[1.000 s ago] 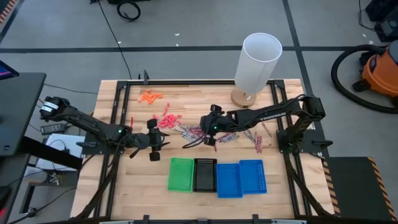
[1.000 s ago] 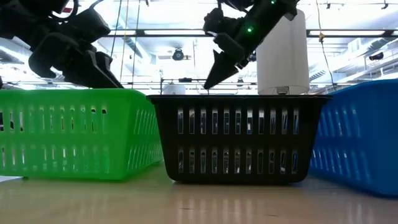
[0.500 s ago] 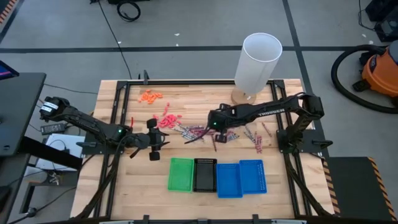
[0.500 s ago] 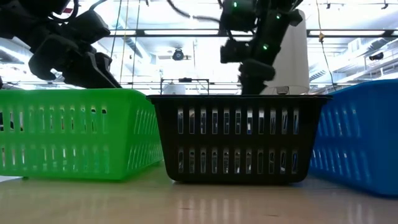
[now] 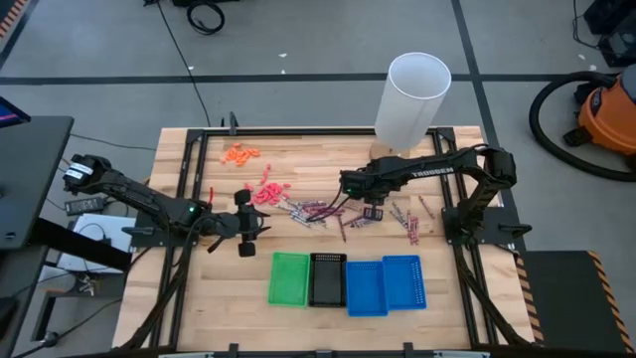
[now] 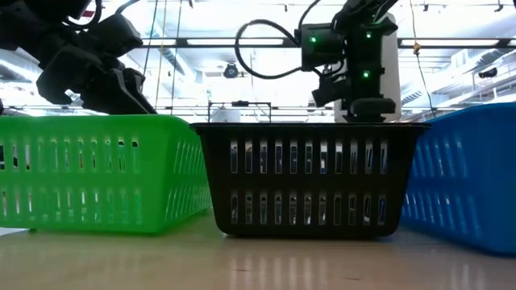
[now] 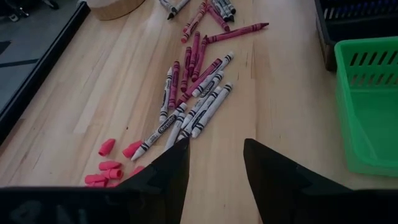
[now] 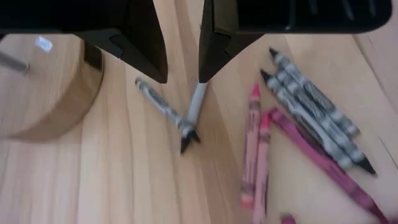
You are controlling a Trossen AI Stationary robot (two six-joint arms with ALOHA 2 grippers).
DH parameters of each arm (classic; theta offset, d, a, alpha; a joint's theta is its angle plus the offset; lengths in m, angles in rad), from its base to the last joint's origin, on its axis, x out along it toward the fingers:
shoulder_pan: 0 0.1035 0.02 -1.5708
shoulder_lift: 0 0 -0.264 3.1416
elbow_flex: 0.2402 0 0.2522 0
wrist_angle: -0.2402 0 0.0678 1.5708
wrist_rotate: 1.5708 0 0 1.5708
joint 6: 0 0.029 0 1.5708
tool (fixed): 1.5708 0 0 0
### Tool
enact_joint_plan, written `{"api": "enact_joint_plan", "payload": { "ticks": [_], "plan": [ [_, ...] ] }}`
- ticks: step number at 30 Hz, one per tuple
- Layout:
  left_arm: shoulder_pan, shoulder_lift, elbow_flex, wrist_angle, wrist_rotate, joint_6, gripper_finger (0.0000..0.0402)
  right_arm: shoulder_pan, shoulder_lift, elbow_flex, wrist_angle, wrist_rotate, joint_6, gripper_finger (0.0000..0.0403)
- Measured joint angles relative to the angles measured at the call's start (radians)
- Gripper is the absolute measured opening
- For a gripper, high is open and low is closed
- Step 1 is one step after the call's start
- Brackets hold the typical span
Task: Sort crayons
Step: Put the black crayon into the left blue bin
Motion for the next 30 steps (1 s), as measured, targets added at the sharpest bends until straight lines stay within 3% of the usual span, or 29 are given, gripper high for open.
{"api": "enact_joint_plan", "payload": {
  "ticks": [10, 23, 30],
  "plan": [
    [0.0, 0.0, 0.0, -0.018, 0.0, -0.005, 0.0162, -0.019, -0.005, -0.001, -0.124, 0.054, 0.009, 0.0101],
    [0.0, 0.0, 0.0, -0.02, 0.0, -0.013, 0.0162, -0.066, -0.17, -0.193, 0.049, 0.016, -0.064, 0.01],
    [0.0, 0.0, 0.0, -0.016, 0.0, -0.003, 0.0162, -0.122, -0.177, -0.217, 0.086, -0.048, -0.133, 0.01]
  ]
}}
